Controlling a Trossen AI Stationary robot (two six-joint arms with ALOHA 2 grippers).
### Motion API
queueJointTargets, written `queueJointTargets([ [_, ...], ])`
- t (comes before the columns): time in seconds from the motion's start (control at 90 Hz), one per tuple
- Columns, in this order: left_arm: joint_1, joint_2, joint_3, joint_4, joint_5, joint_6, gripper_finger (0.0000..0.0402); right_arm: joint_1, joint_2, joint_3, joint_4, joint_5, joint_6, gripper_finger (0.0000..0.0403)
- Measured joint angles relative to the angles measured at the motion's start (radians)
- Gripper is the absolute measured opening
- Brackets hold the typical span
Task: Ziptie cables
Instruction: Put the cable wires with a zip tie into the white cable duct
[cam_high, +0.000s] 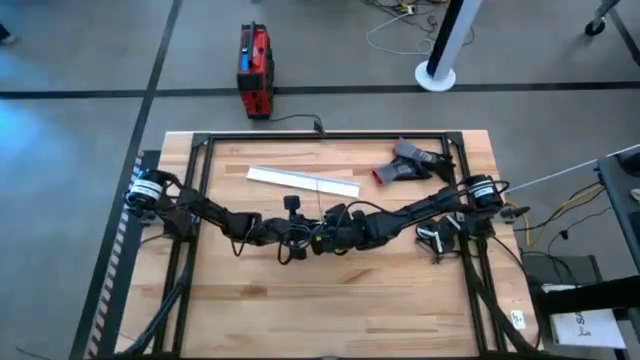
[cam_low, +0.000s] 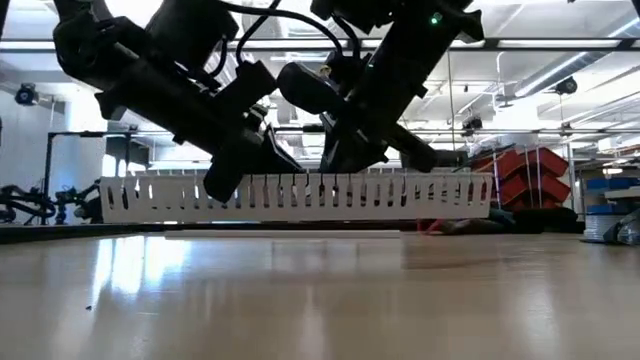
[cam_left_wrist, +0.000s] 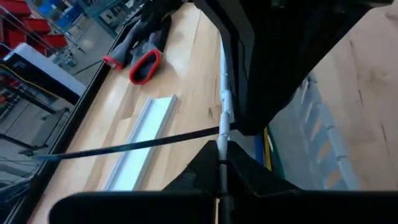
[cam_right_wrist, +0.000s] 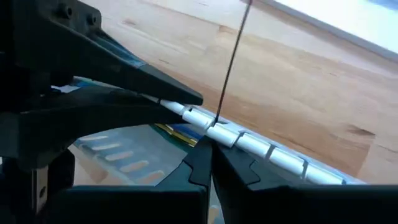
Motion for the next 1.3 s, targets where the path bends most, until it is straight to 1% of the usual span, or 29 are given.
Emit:
queueJointTargets([
  [0.078,0.000,0.000,0.000,0.001,0.000,0.006,0.0000,-0.005,0.000,0.000,0.000,-0.013,-0.009,0.0000],
  [0.2,-0.001,0.000,-0.001,-0.007,0.000,0.011,0.0000,-0.009,0.002,0.001,0.001,-0.019,-0.073,0.0001],
  [0.3,-0.001,0.000,-0.003,-0.003,0.001,0.003,0.0000,-0.008,-0.009,0.002,-0.002,-0.021,-0.126,0.0016],
  [0.389,-0.001,-0.001,-0.006,0.001,0.001,-0.012,0.0000,0.000,-0.024,0.002,-0.005,-0.021,-0.162,0.0048],
  [0.533,-0.001,-0.001,-0.007,-0.004,0.003,-0.020,0.0000,0.009,-0.046,0.004,-0.007,-0.031,-0.202,0.0121],
  [0.644,-0.001,-0.001,-0.008,-0.010,0.005,-0.031,0.0000,0.011,-0.060,0.004,-0.004,-0.063,-0.206,0.0169],
  [0.733,-0.001,-0.001,-0.008,-0.011,0.012,-0.037,0.0000,0.016,-0.070,0.010,-0.008,-0.083,-0.247,0.0196],
  [0.833,-0.001,-0.001,-0.009,-0.011,0.014,-0.038,0.0000,0.023,-0.079,0.021,-0.022,-0.076,-0.320,0.0208],
  [0.911,-0.001,-0.001,-0.009,-0.011,0.014,-0.038,0.0000,0.023,-0.079,0.021,-0.051,-0.078,-0.332,0.0200],
  [0.967,-0.001,-0.001,-0.009,-0.011,0.015,-0.038,0.0000,0.023,-0.079,0.020,-0.081,-0.096,-0.327,0.0182],
  [1.022,0.000,-0.001,-0.009,-0.015,0.026,-0.037,0.0000,0.023,-0.075,0.019,-0.090,-0.128,-0.333,0.0155],
  [1.111,0.000,-0.001,-0.010,-0.021,0.055,-0.025,0.0000,0.024,-0.072,0.019,-0.086,-0.183,-0.367,0.0096],
  [1.211,0.001,-0.001,-0.010,-0.019,0.096,-0.023,0.0000,0.025,-0.056,0.019,-0.087,-0.192,-0.389,0.0024],
  [1.256,0.001,-0.001,-0.010,-0.020,0.098,-0.023,0.0000,0.025,-0.048,0.019,-0.088,-0.196,-0.397,0.0011],
  [1.3,0.001,-0.001,-0.010,-0.020,0.100,-0.029,0.0000,0.024,-0.034,0.019,-0.081,-0.203,-0.396,0.0011],
])
